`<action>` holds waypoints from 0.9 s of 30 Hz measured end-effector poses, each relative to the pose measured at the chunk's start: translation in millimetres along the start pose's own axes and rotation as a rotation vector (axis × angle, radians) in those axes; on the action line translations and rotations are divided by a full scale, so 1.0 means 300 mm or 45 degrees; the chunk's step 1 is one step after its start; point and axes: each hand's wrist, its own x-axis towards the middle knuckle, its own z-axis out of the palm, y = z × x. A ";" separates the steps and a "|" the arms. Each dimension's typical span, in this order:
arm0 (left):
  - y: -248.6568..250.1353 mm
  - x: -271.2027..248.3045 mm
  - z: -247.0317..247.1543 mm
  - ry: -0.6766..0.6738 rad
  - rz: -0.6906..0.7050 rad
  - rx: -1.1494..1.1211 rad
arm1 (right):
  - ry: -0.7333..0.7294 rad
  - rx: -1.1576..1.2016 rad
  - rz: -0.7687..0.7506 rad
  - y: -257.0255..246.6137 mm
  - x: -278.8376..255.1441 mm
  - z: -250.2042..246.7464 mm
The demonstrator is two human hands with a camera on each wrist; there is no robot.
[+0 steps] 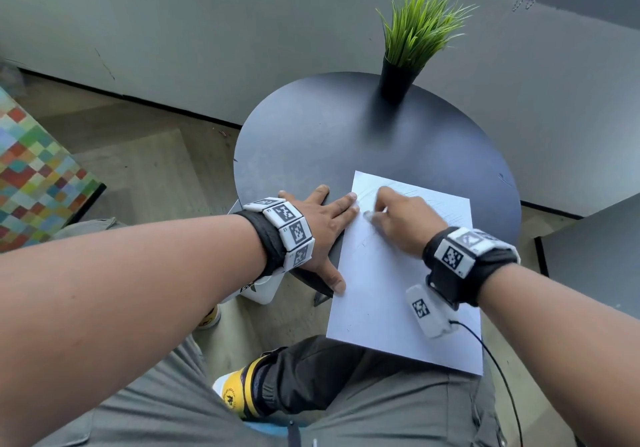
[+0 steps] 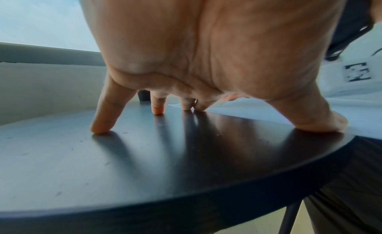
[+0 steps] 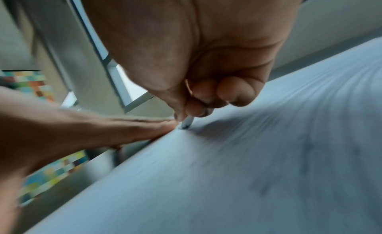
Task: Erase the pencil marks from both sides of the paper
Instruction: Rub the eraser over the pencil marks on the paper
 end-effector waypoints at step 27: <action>0.004 0.010 0.002 -0.009 -0.005 0.026 | -0.118 -0.039 -0.081 -0.019 -0.041 0.040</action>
